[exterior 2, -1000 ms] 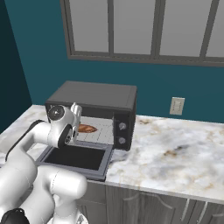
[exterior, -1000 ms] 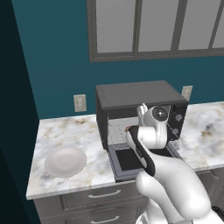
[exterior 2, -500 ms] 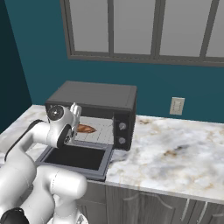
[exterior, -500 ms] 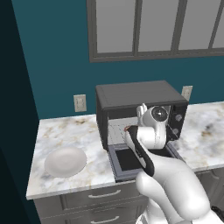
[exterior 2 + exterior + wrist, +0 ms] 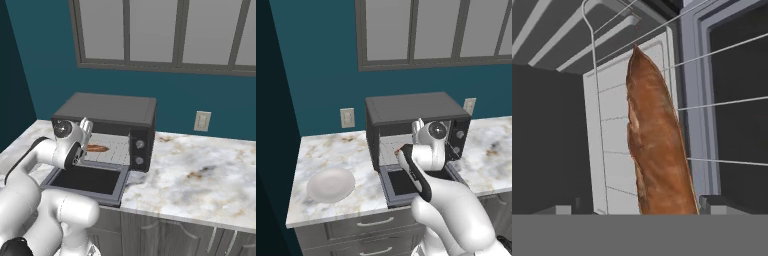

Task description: Pull the toaster oven rack outwards. Pick up the baguette from the plate and place it on the toaster oven rack. Close the toaster oven door fully and set the temperature to the lowest setting.

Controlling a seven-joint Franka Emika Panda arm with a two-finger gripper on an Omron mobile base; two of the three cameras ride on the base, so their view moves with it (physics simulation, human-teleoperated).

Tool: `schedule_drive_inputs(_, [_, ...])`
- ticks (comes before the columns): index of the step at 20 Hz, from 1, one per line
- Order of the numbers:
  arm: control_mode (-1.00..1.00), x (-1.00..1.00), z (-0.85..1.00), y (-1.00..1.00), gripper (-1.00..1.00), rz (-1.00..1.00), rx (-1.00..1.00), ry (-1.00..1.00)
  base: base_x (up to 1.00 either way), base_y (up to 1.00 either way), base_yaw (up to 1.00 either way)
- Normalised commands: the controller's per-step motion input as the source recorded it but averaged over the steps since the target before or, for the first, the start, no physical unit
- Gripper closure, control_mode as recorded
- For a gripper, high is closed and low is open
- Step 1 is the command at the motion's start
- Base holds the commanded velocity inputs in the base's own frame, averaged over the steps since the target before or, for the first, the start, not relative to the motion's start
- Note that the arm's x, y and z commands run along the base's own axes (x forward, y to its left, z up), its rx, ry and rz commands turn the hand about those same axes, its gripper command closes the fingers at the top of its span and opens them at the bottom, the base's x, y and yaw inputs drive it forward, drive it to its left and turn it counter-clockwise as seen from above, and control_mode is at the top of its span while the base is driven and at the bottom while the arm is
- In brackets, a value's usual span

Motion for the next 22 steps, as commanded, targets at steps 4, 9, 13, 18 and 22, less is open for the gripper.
schedule_drive_inputs(4, [-1.00, -0.02, -0.29, 0.00, -1.00, 0.00, 0.00, -0.02, 0.00, 0.00, 0.00])
schedule_drive_inputs(9, [-1.00, -0.14, -0.15, -0.06, -1.00, 0.00, 0.04, -0.09, 0.00, 0.00, 0.00])
schedule_drive_inputs(13, [-1.00, -0.66, 0.13, -0.28, -1.00, 0.00, 0.14, -0.19, 0.00, 0.00, 0.00])
schedule_drive_inputs(18, [-1.00, -0.59, 0.48, -0.23, -1.00, 0.00, 0.17, -0.21, 0.00, 0.00, 0.00])
schedule_drive_inputs(22, [-1.00, -0.40, 0.63, -0.14, -1.00, 0.00, 0.15, -0.20, 0.00, 0.00, 0.00])
